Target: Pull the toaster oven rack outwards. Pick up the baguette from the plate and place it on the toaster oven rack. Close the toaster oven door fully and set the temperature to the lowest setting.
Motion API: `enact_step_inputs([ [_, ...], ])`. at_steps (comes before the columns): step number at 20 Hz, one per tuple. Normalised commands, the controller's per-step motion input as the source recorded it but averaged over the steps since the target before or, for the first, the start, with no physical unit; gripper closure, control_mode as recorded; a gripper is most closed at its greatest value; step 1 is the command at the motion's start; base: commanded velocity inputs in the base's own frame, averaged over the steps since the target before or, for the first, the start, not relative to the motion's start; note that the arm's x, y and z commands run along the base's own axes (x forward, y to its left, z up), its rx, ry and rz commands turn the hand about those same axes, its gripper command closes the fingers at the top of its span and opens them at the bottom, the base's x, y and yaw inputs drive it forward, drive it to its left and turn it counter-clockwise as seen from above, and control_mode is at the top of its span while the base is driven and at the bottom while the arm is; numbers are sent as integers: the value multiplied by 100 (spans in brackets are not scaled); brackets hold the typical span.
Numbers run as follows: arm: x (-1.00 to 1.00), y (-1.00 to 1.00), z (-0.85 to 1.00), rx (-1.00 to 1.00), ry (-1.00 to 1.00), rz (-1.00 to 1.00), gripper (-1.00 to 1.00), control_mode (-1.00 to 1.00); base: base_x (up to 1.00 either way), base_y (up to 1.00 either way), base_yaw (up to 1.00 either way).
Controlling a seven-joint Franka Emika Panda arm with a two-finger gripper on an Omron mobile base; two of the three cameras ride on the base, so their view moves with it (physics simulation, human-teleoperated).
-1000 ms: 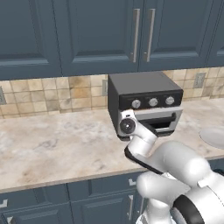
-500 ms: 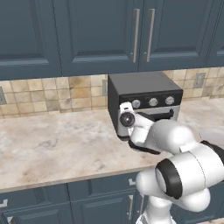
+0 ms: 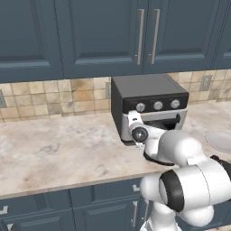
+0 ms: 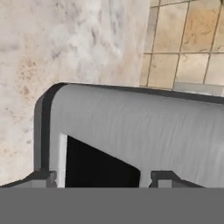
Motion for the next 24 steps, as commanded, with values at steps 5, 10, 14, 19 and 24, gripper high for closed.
enact_step_inputs([
  [5, -68, -4, 27, 0, -14, 12, -100, -100, 0, 0, 0],
  [10, -54, 0, 54, 0, -16, 17, -100, -100, 0, 0, 0],
  [14, -49, 0, 64, 0, -15, 18, -100, -100, 0, 0, 0],
  [19, -33, 0, 74, -3, -5, 16, -100, -100, 0, 0, 0],
  [24, 1, -3, 48, -10, 18, 12, -100, -100, 0, 0, 0],
])
